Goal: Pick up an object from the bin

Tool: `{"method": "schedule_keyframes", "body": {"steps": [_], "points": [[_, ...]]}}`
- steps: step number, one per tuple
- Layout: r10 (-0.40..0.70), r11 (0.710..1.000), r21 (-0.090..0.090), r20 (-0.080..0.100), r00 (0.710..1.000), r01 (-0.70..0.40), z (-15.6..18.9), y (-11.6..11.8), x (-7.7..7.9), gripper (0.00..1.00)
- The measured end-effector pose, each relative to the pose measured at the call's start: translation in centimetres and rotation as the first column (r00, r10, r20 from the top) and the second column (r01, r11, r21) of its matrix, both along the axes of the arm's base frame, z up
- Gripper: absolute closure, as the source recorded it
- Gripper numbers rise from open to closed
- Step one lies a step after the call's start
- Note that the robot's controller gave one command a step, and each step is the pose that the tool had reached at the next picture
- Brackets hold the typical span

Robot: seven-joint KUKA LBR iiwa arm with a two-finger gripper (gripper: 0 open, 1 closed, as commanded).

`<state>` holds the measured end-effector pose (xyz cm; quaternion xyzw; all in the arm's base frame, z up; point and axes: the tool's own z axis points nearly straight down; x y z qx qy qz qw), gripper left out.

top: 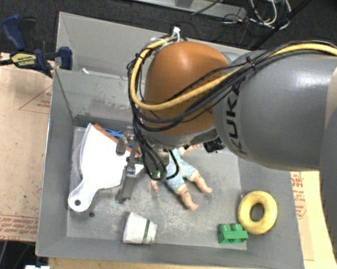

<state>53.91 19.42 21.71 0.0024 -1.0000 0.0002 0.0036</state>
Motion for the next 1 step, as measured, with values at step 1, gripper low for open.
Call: {"method": "schedule_keyframes", "body": {"steps": [1], "points": [[-0.004,1.000,0.002,0.008,1.000,0.004,0.48,-0.12,0.17,0.00]]}}
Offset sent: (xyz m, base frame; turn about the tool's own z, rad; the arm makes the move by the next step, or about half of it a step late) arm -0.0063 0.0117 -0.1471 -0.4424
